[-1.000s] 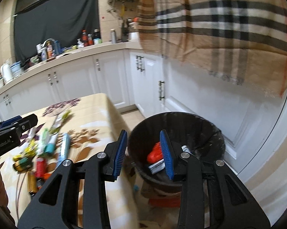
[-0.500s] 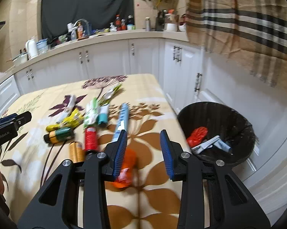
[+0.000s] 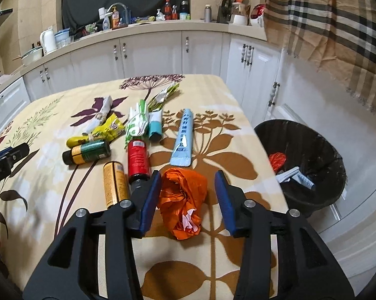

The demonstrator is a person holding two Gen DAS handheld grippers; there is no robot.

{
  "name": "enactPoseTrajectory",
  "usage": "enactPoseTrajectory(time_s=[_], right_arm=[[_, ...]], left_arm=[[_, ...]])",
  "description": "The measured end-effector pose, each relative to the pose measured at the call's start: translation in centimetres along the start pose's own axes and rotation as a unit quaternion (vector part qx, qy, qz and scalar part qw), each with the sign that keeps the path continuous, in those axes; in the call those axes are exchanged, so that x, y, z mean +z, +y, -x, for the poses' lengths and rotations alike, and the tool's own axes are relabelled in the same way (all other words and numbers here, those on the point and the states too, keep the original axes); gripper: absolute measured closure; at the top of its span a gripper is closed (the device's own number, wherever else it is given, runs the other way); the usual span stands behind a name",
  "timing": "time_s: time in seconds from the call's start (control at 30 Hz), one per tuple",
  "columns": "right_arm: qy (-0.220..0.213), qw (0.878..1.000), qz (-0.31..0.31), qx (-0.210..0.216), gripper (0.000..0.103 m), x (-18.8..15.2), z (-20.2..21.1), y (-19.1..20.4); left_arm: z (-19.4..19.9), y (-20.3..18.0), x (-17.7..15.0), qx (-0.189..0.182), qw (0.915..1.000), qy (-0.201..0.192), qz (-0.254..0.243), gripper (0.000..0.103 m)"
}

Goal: Collect trash
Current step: 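Grasp the orange plastic bag with the right tool while the left tool approaches the brown bottle, then hold the orange bag over the bin with the right tool while the left tool grasps the brown bottle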

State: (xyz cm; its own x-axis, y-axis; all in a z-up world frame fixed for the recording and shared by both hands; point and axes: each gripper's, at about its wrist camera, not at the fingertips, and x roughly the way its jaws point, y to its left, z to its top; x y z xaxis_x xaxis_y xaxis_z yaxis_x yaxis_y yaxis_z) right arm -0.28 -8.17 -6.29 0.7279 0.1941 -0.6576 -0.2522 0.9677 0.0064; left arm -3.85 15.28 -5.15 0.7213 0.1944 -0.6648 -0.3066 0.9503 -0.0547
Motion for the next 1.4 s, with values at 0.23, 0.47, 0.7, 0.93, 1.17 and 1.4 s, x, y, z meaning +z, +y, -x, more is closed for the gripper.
enactPoseTrajectory(time_s=[0.23, 0.47, 0.7, 0.93, 1.17, 1.4], right_arm=[[0.018, 1.0, 0.001, 0.013, 0.064, -0.4, -0.5, 0.2], [0.007, 1.0, -0.009, 0.01, 0.065, -0.4, 0.1, -0.6], [-0.013, 1.0, -0.026, -0.011, 0.065, -0.2, 1.1, -3.0], [-0.033, 0.998, -0.041, -0.033, 0.065, -0.2, 2.0, -6.0], [-0.047, 0.996, -0.06, -0.045, 0.065, -0.6, 2.4, -8.7], [-0.046, 0.995, -0.077, -0.042, 0.065, -1.3, 2.4, -10.7]], left_arm=[[0.1, -0.5, -0.3, -0.012, 0.9999, 0.003, -0.001, 0.043], [0.3, -2.4, -0.6, -0.029, 0.9995, 0.007, -0.013, 0.043], [0.8, -5.7, -0.8, -0.054, 0.9979, 0.009, -0.034, 0.043], [1.1, -9.6, -1.1, -0.073, 0.9958, 0.009, -0.055, 0.043], [1.1, -13.5, -1.8, -0.085, 0.9933, 0.013, -0.078, 0.043], [-0.1, -15.9, -2.5, -0.074, 0.9916, 0.033, -0.1, 0.043]])
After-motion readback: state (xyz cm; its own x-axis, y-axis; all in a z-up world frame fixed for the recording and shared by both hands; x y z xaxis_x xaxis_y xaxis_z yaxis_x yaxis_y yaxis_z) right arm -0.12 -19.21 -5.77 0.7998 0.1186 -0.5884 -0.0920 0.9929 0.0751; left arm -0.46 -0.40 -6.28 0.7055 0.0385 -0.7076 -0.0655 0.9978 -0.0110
